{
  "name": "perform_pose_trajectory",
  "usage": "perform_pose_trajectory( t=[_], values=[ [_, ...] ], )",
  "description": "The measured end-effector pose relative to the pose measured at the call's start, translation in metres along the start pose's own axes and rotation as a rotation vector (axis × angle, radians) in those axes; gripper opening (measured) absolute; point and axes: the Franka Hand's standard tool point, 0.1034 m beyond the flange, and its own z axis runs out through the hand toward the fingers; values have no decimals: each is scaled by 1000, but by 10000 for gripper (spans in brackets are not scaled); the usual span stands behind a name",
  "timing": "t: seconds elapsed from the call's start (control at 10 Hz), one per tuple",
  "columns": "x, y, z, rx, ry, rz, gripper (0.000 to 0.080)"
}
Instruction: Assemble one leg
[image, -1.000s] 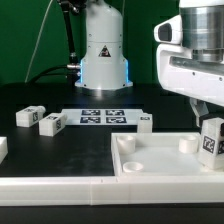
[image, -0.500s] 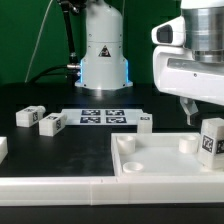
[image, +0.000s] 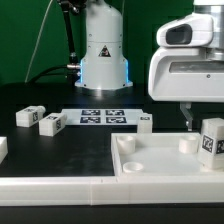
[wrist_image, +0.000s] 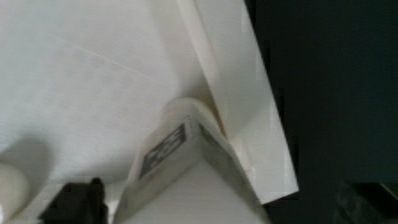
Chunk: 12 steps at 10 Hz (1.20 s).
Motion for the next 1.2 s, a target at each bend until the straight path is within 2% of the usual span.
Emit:
perform_pose_trajectory(
  t=[0.6,0.9,1.2],
  values=[
    [5,15,2,0,-5,-494,649],
    [4,14,2,0,-5,-488,288],
    [4,14,2,1,-5,-460,290]
  ],
)
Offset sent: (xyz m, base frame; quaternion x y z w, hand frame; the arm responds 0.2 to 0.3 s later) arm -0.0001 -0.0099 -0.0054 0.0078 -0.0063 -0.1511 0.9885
